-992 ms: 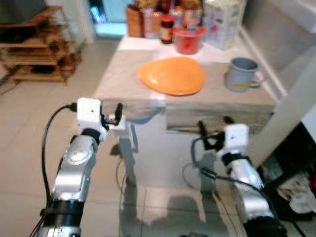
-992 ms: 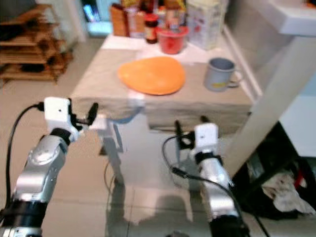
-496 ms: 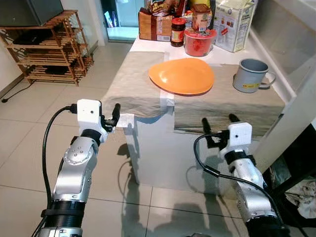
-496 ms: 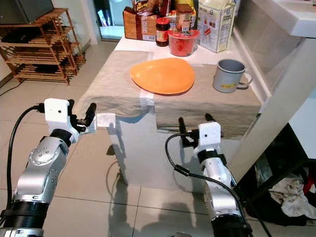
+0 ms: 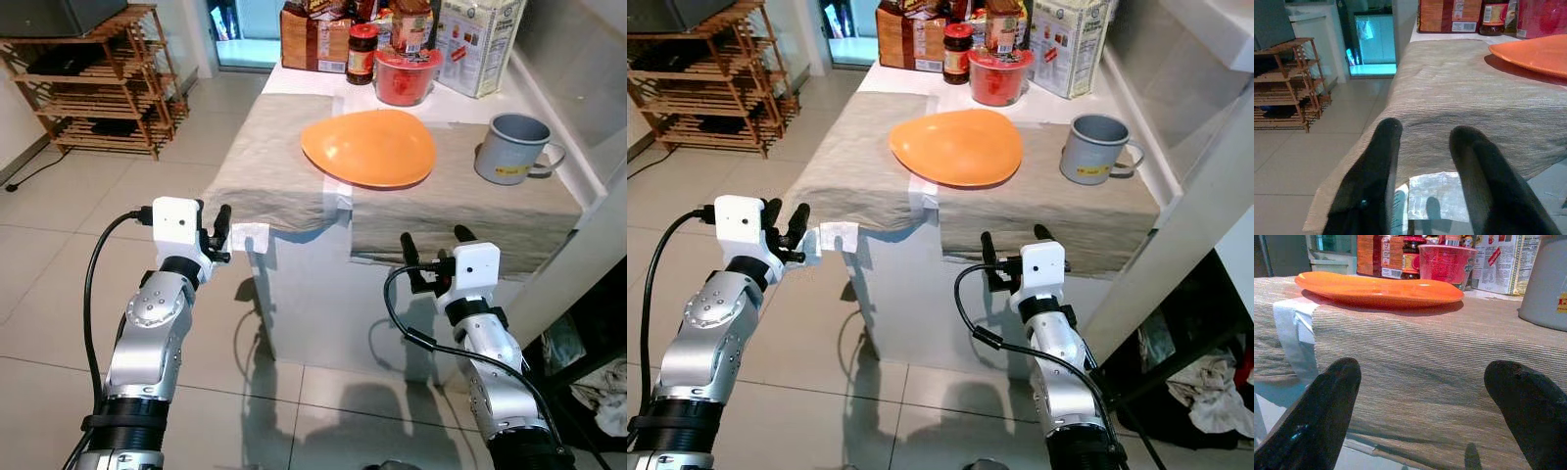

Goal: Setting the table

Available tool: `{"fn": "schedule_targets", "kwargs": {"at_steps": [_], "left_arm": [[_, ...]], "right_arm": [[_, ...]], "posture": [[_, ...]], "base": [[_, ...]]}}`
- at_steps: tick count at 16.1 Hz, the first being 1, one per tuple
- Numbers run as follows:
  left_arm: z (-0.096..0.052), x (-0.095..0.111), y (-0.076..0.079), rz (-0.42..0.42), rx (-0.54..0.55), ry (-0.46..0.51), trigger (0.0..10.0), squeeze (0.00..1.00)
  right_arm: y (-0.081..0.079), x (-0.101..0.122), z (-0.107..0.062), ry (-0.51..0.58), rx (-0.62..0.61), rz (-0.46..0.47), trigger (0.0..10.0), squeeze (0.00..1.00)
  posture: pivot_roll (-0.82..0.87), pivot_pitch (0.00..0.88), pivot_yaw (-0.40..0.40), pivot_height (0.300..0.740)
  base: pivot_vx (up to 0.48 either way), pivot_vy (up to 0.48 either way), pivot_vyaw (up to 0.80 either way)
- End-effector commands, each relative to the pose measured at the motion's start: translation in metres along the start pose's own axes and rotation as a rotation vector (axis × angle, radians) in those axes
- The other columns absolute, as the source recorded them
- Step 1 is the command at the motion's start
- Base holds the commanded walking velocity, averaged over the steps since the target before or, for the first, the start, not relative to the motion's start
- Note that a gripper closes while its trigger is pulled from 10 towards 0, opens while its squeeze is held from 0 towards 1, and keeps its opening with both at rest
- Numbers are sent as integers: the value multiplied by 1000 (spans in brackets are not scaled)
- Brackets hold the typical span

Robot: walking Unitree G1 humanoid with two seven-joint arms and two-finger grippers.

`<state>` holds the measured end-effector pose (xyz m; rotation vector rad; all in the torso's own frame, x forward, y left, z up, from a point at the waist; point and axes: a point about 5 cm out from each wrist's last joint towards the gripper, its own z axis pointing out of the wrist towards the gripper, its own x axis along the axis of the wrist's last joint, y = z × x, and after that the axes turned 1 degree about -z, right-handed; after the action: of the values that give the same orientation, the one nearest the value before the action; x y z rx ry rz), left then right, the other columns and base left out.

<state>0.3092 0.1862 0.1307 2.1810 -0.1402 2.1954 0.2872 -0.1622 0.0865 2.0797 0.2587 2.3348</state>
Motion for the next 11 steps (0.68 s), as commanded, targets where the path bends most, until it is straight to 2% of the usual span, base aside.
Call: {"fn": "schedule_targets", "kwargs": {"at_steps": [1,7,8,9,10,11], "left_arm": [[0,-1,-2,0,8,-4,0,0],[1,-1,-3,-10,7,-8,0,0],[5,7,7,-19,-73,27,0,0],[6,9,10,-19,-101,33,0,0],[7,9,13,-10,-133,23,0,0],[9,10,13,-3,-162,17,0,0]], "right_arm": [[1,5,2,22,-6,-8,10000,0],[3,5,2,23,-17,-9,10000,0],[6,4,4,7,-39,-20,0,0],[6,4,4,5,-38,-24,706,0],[5,4,4,6,-33,-28,10000,0],[4,7,5,18,-27,-38,10000,0]], "posture": [[-64,0,44,736],[-64,0,44,736],[-67,0,50,736],[-67,0,49,736],[-67,0,51,736],[-69,0,52,736]], "base": [[0,0,0],[0,0,0],[0,0,0],[0,0,0],[0,0,0],[0,0,0]]}}
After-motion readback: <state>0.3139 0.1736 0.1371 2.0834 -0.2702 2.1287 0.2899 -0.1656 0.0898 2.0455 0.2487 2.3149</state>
